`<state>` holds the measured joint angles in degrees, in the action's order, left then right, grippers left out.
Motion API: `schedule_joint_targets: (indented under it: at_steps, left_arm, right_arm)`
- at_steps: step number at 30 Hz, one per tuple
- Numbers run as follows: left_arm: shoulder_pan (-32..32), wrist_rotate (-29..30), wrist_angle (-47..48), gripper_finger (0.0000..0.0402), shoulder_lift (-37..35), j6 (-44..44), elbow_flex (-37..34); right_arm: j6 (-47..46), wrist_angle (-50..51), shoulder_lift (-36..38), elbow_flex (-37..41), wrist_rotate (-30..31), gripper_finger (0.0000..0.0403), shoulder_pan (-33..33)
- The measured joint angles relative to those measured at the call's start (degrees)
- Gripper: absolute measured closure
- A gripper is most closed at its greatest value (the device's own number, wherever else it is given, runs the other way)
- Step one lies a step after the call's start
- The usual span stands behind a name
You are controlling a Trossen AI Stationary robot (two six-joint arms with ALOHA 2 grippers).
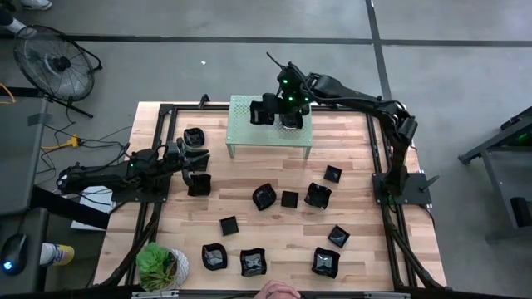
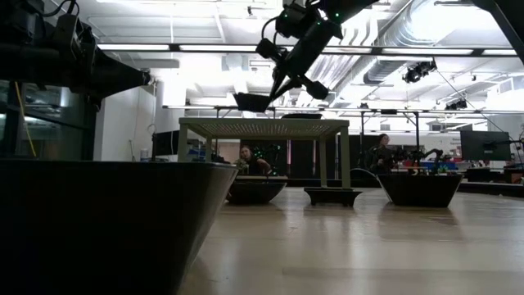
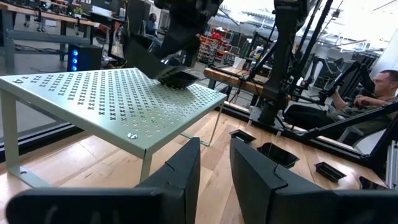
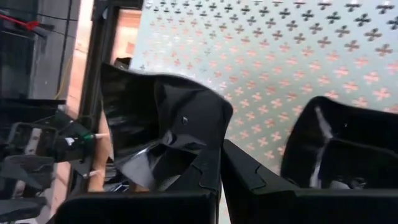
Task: Pick & Place Mini shaped plates
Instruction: Put the wave square shaped plate on the shelf
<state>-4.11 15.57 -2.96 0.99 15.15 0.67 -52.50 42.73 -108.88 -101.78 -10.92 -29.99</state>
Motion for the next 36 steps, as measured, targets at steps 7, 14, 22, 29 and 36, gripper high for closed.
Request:
schedule_joint_targets:
  at_steps: [7, 14, 22, 29, 36]
  left_arm:
    - [-0.01, 0.01, -0.01, 0.0316, -0.01, -0.01, 0.00]
    - [-0.01, 0.00, -0.02, 0.0316, 0.01, 0.01, 0.00]
    - [0.00, -0.01, -0.01, 0.0316, 0.00, -0.01, 0.00]
    - [0.00, -0.02, 0.00, 0.0316, -0.01, 0.01, 0.00]
    - [0.01, -0.02, -0.02, 0.0316, -0.01, 0.01, 0.00]
  right_arm:
    - [-1.48, 0.21, -0.57, 0.00, -0.88, 0.0403, 0.04]
    - [-2.53, 0.00, -2.03, 0.04, -1.49, 0.0403, -0.04]
    - [-1.59, 0.24, -2.03, 0.02, -0.63, 0.0403, -1.14]
    - [-0.01, 1.07, -2.03, 0.02, -0.60, 0.0403, -1.49]
    - [1.10, 2.05, -2.03, 0.02, 0.00, 0.0402, -1.62]
